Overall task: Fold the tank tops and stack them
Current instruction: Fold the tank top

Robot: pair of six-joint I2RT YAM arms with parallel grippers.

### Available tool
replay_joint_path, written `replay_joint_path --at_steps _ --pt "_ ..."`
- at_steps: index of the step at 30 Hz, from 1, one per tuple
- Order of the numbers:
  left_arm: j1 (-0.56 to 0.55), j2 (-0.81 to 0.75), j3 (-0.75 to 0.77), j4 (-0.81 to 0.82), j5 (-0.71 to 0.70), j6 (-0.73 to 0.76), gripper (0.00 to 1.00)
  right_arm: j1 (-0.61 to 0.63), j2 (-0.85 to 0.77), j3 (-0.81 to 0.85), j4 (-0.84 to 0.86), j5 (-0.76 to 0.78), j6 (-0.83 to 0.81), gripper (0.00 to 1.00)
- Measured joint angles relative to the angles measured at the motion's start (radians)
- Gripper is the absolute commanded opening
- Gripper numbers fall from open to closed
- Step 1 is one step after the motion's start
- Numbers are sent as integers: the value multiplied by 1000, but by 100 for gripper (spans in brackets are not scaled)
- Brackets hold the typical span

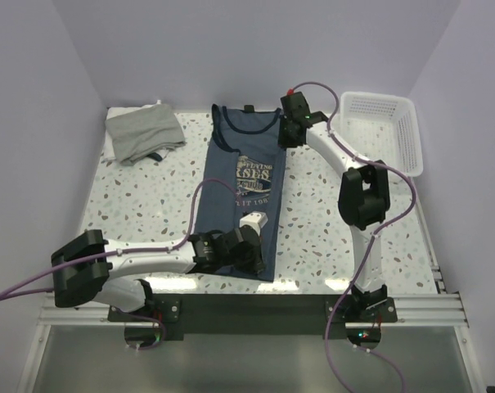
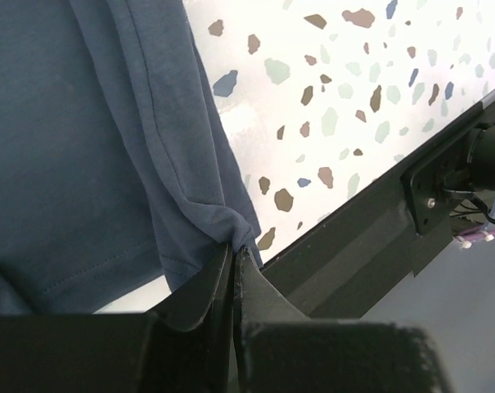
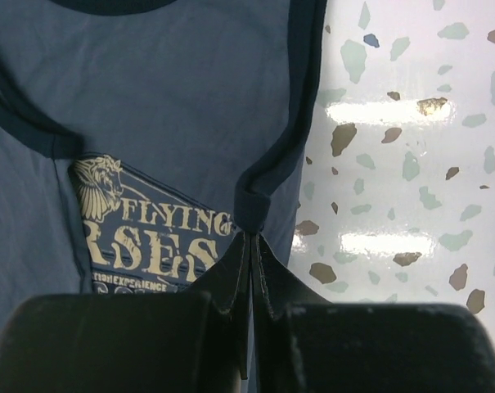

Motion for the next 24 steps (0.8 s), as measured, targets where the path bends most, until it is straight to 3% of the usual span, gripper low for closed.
replay_joint_path --at_steps 24 --pt "8 -159 -143 -21 -69 -137 0 97 63 163 -106 32 -20 3"
